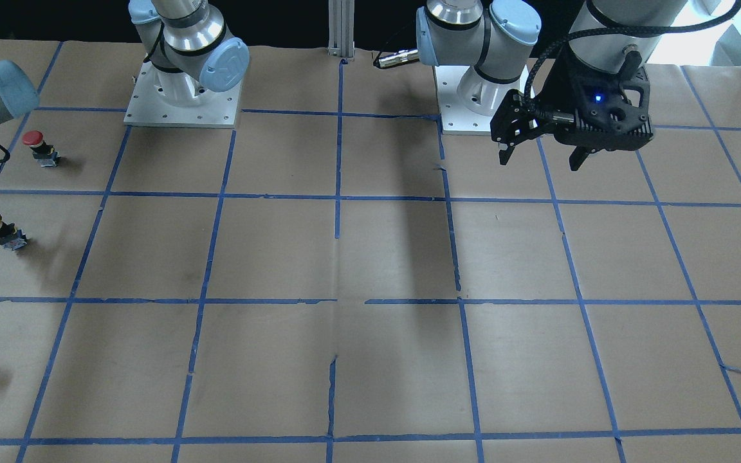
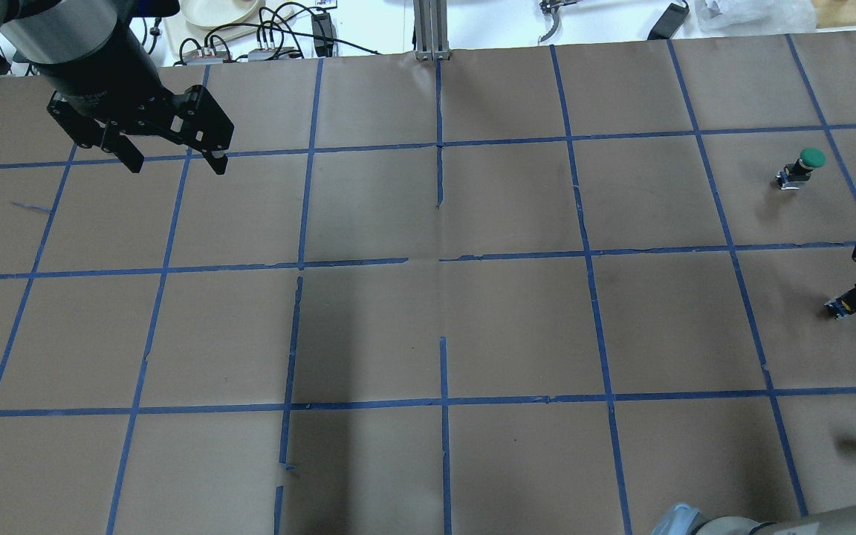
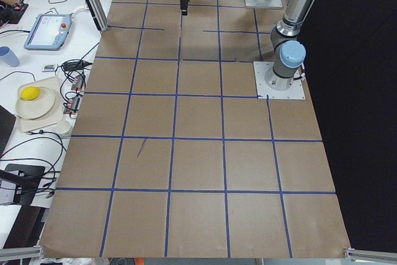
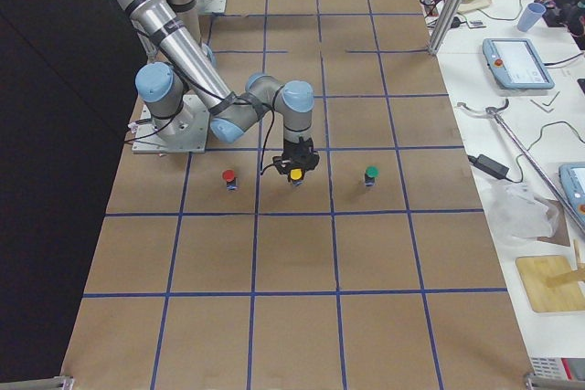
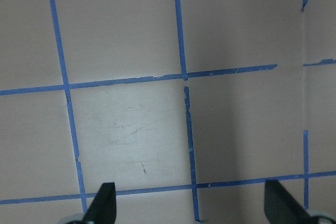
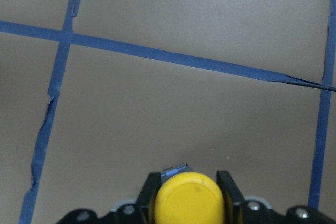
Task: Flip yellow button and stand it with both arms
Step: 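Lower the yellow button upright onto the table with the right gripper and release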
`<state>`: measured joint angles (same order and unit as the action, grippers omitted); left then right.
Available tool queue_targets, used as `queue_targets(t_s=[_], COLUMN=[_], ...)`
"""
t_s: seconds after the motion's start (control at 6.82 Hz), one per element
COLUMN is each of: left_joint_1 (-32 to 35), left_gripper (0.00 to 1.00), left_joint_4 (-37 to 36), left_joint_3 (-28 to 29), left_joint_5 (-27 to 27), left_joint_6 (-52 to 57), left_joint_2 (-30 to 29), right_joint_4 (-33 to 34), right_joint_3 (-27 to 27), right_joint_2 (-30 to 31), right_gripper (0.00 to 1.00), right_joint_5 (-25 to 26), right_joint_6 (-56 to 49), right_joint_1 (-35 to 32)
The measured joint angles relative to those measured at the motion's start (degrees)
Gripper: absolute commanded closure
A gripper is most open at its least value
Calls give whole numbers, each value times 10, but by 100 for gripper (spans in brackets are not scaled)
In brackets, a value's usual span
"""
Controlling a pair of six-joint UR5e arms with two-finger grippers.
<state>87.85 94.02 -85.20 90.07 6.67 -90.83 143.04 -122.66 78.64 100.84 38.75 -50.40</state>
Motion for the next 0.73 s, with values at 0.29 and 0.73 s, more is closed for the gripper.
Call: queue_targets(t_s=[0.29, 0.73], left_joint_1=[0, 0], left_gripper=[1, 1], left_joint_4=[0, 9], left_joint_3=[9, 16], left_joint_5=[-1, -3], left_joint_6=[-11, -29], left_joint_2=[-5, -8], right_joint_4=[4, 6], right_joint_3=[4, 15], right_joint_2=[1, -1], right_gripper=[5, 1], right_joint_5=[27, 71], right_joint_6=[5, 6], right_joint_1=[-6, -9])
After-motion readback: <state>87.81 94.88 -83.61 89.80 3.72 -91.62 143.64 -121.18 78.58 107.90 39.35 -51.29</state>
